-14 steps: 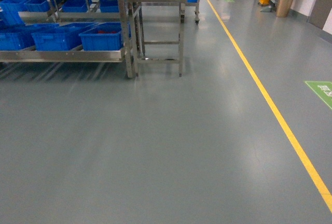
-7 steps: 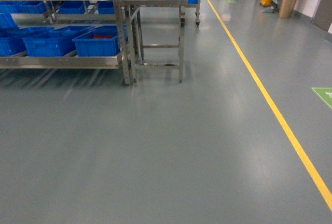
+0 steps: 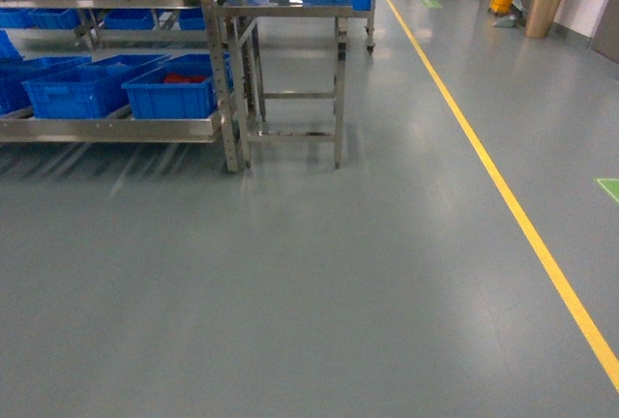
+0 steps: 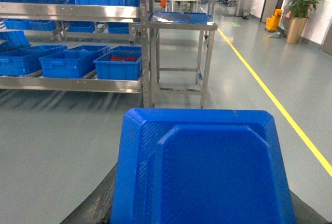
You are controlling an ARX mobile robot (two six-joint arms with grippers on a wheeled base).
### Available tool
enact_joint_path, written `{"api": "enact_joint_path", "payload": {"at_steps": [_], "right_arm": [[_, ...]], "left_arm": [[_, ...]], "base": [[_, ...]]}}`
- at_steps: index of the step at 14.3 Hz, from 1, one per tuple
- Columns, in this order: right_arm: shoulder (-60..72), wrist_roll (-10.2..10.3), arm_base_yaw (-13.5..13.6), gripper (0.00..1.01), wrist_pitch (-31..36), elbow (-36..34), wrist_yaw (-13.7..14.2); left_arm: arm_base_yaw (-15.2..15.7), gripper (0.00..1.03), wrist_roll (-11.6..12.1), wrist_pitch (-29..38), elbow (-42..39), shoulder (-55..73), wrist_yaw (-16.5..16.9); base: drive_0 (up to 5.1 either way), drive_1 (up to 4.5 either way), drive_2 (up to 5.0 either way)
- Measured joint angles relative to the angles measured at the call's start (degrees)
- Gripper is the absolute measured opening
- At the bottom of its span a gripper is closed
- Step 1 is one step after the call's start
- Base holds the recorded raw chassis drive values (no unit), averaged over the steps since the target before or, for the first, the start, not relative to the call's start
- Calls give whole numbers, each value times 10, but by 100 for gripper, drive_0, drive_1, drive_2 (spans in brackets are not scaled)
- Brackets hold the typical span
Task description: Sort blue parts and orange caps into right shelf containers
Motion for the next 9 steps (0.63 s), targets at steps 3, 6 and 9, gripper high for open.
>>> {"api": "enact_joint_path", "payload": {"at_steps": [3, 6, 9], "right_arm": [[0, 0, 0, 44, 0, 0, 0], [0, 0, 0, 44, 0, 0, 0], [0, 0, 0, 44, 0, 0, 0]], "left_arm": [[0, 43, 0, 1, 0, 0, 0], [0, 43, 0, -1, 0, 0, 0], [0, 43, 0, 0, 0, 0, 0]], "base": [[-4, 422, -430], [-5, 421, -430], [-5, 421, -431]]}}
